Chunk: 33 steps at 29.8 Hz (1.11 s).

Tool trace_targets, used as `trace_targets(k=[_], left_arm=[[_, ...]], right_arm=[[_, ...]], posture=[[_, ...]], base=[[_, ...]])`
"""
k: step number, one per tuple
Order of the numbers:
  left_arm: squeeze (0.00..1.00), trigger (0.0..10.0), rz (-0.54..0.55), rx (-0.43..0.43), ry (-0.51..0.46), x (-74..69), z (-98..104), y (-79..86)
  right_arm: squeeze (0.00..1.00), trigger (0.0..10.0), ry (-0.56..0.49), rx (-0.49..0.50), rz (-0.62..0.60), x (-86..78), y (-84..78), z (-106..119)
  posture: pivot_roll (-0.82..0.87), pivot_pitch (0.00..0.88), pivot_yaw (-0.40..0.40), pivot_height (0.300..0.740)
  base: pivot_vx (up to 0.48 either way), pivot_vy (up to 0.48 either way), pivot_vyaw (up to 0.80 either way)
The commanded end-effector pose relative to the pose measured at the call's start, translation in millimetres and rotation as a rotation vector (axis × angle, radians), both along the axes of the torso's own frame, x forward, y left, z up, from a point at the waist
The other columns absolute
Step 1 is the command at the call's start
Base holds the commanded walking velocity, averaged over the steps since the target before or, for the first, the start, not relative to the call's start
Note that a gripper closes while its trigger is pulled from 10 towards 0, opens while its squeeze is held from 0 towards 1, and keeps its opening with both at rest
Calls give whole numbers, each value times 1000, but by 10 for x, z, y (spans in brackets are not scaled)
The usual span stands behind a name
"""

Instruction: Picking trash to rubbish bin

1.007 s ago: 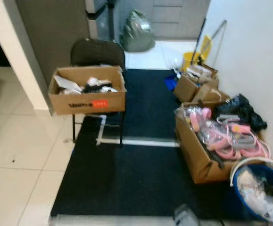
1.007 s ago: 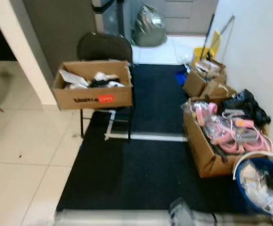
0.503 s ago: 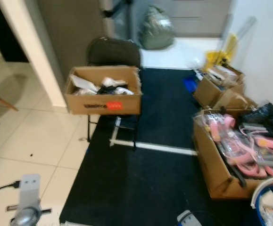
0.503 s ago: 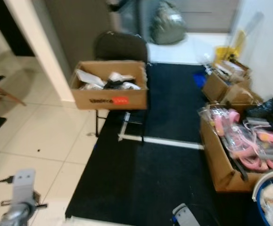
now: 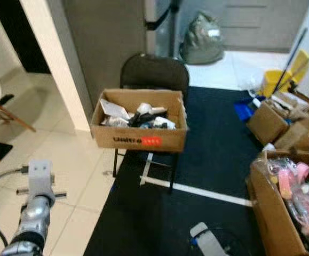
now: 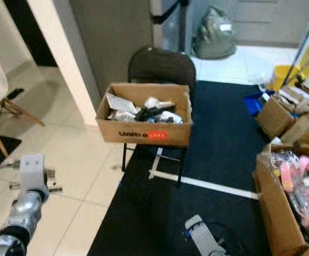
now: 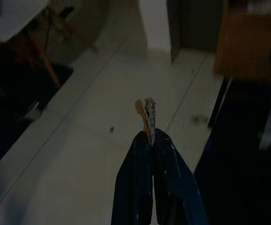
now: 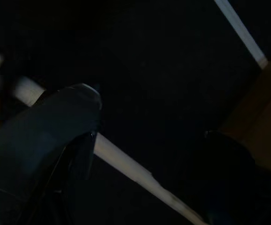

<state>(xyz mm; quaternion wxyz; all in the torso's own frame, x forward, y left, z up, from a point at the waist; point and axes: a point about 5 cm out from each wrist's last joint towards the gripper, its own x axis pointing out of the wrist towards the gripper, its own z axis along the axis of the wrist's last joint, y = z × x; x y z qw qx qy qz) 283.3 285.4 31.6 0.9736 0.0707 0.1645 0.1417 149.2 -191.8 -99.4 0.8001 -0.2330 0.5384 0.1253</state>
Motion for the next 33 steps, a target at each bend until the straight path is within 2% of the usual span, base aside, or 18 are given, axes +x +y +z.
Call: trace_targets(k=[1, 3, 5, 6, 7, 8, 12, 16, 19, 20, 21, 28, 30, 31, 33], left_arm=[[0, 10000, -44, 2, -109, 140, 221, 7], [0, 10000, -158, -13, -226, 278, 445, -97], [0, 10000, -209, -19, -276, 324, 540, -148], [0, 10000, -336, -51, -363, 390, 712, -288], [0, 10000, -336, -51, -363, 390, 712, -288], [0, 10000, -466, -104, -429, 419, 849, -440], [0, 10000, -696, -175, -485, 385, 995, -730], [0, 10000, -850, -223, -456, 318, 958, -925], [0, 10000, -868, -235, -448, 306, 941, -949], [0, 10000, -894, -264, -412, 269, 853, -975], [0, 10000, -894, -264, -412, 269, 853, -975], [0, 10000, -843, -321, -319, 186, 608, -924], [0, 10000, -816, -381, -310, 209, 592, -945], [0, 10000, -816, -381, -310, 209, 592, -945], [0, 10000, -856, -403, -303, 189, 583, -1000]], right_arm=[[0, 10000, 38, 10, 13, -97, 69, -44], [0, 10000, 38, 11, 16, -98, 77, -46], [0, 10000, 38, 10, 18, -98, 81, -46], [0, 10000, 38, 9, 23, -94, 93, -46], [0, 10000, 38, 9, 23, -94, 93, -46], [0, 10000, 37, 9, 26, -90, 103, -46], [0, 10000, 36, 11, 28, -86, 128, -47], [0, 10000, 36, 12, 31, -89, 151, -51], [0, 10000, 36, 12, 32, -89, 155, -51], [0, 10000, 37, 13, 34, -91, 165, -53], [0, 10000, 37, 13, 34, -91, 165, -53], [0, 10000, 42, 12, 41, -105, 188, -60], [0, 10000, 41, 11, 44, -103, 191, -59], [0, 10000, 41, 11, 44, -103, 191, -59], [0, 10000, 40, 11, 44, -101, 191, -59]], posture=[[58, 26, 84, 740], [65, 26, 81, 740], [65, 26, 81, 740], [65, 26, 81, 740], [65, 26, 81, 740], [68, 26, 81, 740], [67, 27, 82, 740], [65, 26, 83, 740], [65, 26, 83, 740], [62, 28, 84, 740], [62, 28, 84, 740], [58, 27, 87, 740], [58, 27, 87, 740], [58, 27, 87, 740], [58, 27, 87, 740]], base=[[480, 0, 0], [480, 0, 0], [480, 0, 0], [480, 0, 0], [480, 0, 0], [480, 0, 0], [480, 0, 0], [480, 0, 0], [480, 0, 0], [480, 0, 0], [480, 0, 0], [480, 0, 0], [0, 0, 0], [0, 0, 0], [0, 0, 0]])
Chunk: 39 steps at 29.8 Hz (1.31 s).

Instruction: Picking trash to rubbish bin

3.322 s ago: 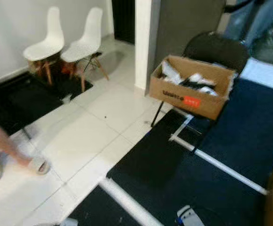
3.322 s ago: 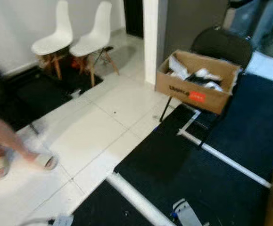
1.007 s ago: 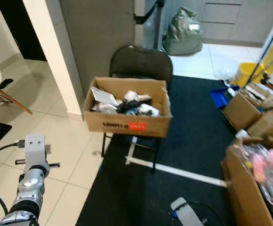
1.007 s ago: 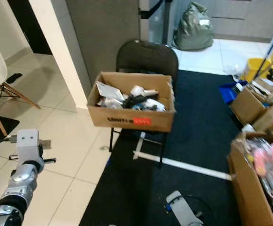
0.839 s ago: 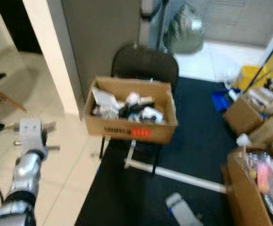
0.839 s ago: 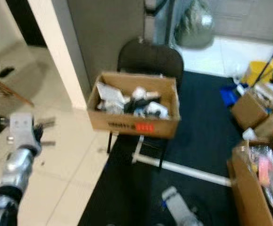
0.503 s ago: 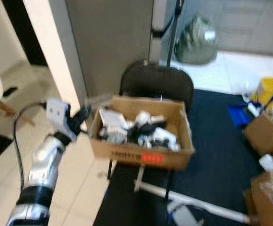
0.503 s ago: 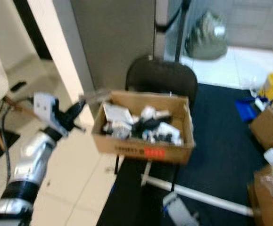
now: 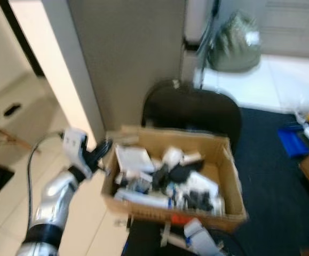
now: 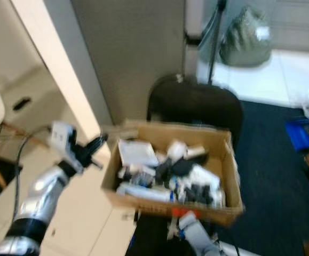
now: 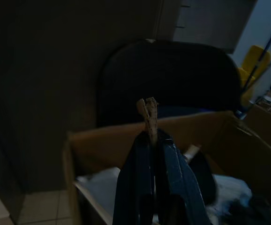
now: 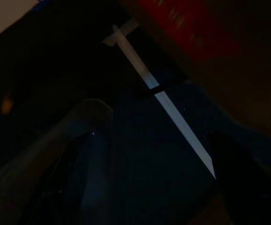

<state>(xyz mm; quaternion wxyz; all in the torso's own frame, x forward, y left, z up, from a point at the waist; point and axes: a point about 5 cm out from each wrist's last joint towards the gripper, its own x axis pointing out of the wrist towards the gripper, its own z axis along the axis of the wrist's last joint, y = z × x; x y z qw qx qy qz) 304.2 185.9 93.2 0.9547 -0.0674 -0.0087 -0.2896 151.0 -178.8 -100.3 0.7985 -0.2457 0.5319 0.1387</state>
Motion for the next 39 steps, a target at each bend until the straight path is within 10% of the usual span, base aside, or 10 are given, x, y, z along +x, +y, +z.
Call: trace_targets(k=[1, 17, 18, 39], left_arm=[[1000, 10000, -79, -48, 38, -56, -42, -84], [1000, 10000, -220, -99, 72, -188, -81, -414], [0, 10000, -169, -76, 94, -150, -97, -394], [0, 10000, -216, -46, 173, -275, -228, -493]], right_arm=[[0, 10000, 45, 15, 7, -115, 61, -48], [0, 10000, 46, 13, 2, -111, 18, -43], [0, 10000, 46, 14, 1, -113, 21, -44], [0, 10000, 54, 18, -3, -163, 54, -64]], posture=[[58, 23, 89, 740], [61, 30, 96, 740], [61, 31, 98, 740], [55, 37, 100, 740]], base=[[0, 0, 0], [0, 0, 0], [0, 0, 0], [-350, 0, 0]])
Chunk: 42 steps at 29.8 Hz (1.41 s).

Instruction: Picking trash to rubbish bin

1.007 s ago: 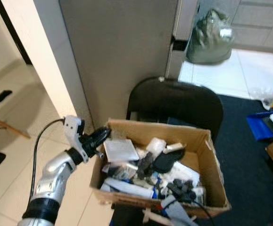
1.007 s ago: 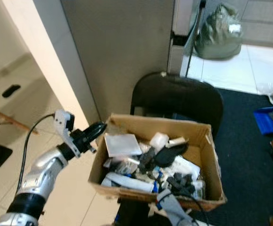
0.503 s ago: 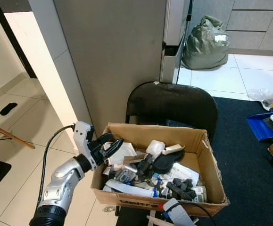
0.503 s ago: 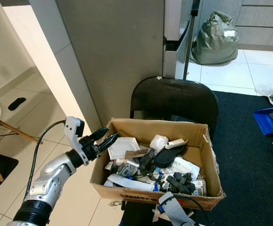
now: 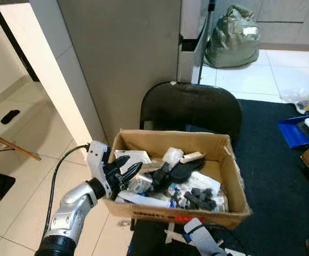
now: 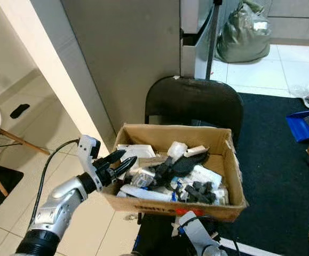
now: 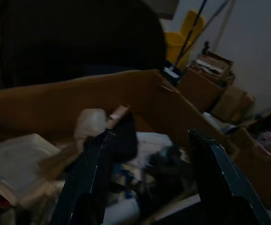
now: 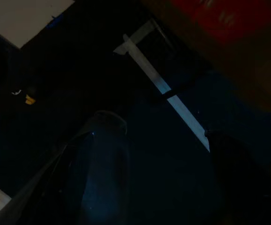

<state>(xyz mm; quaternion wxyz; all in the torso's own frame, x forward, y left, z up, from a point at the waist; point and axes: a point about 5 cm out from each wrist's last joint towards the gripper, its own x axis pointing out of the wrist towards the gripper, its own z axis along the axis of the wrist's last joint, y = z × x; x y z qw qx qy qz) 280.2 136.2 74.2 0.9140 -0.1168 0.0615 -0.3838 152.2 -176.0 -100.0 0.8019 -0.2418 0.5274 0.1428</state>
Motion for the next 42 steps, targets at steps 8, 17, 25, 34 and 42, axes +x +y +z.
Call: trace_targets(k=[8, 17, 25, 34, 42], left_arm=[[0, 10000, -8, 19, 30, -56, -53, 12], [0, 10000, 85, 51, 141, -157, -335, 270], [0, 10000, 337, 155, 381, -447, -873, 735], [0, 10000, 767, 327, 736, -1181, -1408, 1273], [0, 10000, 772, 578, 1086, -2042, -1796, 1148]], right_arm=[[0, 10000, 62, 5, -4, -172, 25, -65], [0, 10000, 62, -1, -2, -170, -11, -61], [0, 10000, 63, -4, 4, -170, -22, -60], [0, 10000, 74, -6, 21, -168, -19, -60], [0, 10000, 80, -11, 30, -163, -30, -58]], posture=[[56, 36, 100, 740], [53, 38, 101, 740], [51, 33, 98, 740], [50, 29, 95, 740], [53, 22, 91, 740]], base=[[-480, 0, 0], [-404, 0, 0], [0, 0, 0], [0, 0, -155], [0, 0, -794]])
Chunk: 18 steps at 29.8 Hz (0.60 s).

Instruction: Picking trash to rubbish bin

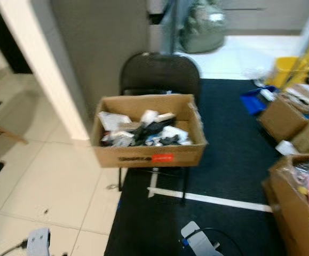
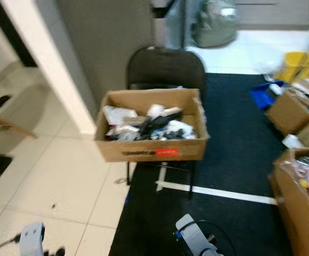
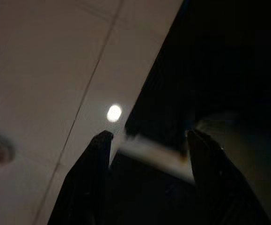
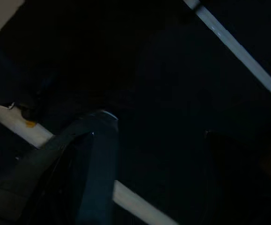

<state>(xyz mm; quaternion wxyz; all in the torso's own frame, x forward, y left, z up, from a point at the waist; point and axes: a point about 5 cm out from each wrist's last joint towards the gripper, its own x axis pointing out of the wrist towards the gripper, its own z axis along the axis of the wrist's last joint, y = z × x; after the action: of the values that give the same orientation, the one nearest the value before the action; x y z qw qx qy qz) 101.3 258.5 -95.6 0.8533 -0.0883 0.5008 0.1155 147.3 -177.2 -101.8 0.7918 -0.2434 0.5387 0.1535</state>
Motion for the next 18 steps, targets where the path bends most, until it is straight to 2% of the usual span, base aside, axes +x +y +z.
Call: trace_targets(k=[1, 2, 3, 4, 5, 6, 8, 9, 12, 15, 18], left_arm=[[0, 10000, -82, 47, 218, -395, -145, -130], [0, 10000, -100, 53, 262, -474, -170, -169], [0, 10000, -100, 53, 262, -474, -170, -169], [0, 10000, -134, 51, 275, -488, -185, -217], [0, 10000, -221, 72, 298, -484, -195, -258], [0, 10000, -221, 72, 298, -484, -195, -258], [0, 10000, -432, 169, 345, -455, -197, -271], [0, 10000, -483, 206, 360, -440, -193, -255], [0, 10000, -485, 222, 365, -423, -187, -236], [0, 10000, -458, 236, 351, -315, -163, -199], [0, 10000, -451, 244, 349, -291, -169, -237]], right_arm=[[0, 10000, 48, -14, 15, -114, -24, -39], [0, 10000, 48, -15, 15, -114, -30, -38], [0, 10000, 48, -15, 15, -114, -30, -38], [0, 10000, 51, -18, 11, -116, -56, -36], [0, 10000, 57, -21, 7, -123, -93, -34], [0, 10000, 57, -21, 7, -123, -93, -34], [0, 10000, 77, -32, 5, -148, -188, -30], [0, 10000, 84, -40, 7, -155, -235, -25], [0, 10000, 87, -45, 5, -155, -272, -19], [0, 10000, 81, -53, -6, -110, -376, 15], [0, 10000, 74, -54, -12, -99, -399, 24]], posture=[[46, 26, 93, 740], [46, 26, 93, 740], [46, 26, 93, 740], [46, 32, 89, 740], [49, 33, 87, 740], [49, 33, 87, 740], [57, 33, 79, 740], [57, 34, 77, 740], [57, 34, 77, 740], [44, 34, 76, 740], [37, 34, 75, 740]], base=[[0, 0, -800], [0, 0, -800], [0, 0, -800], [0, 0, -800], [0, 0, -800], [0, 0, -800], [0, 0, -788], [0, 0, -788], [0, 0, -796], [0, 0, -800], [0, 0, -800]])
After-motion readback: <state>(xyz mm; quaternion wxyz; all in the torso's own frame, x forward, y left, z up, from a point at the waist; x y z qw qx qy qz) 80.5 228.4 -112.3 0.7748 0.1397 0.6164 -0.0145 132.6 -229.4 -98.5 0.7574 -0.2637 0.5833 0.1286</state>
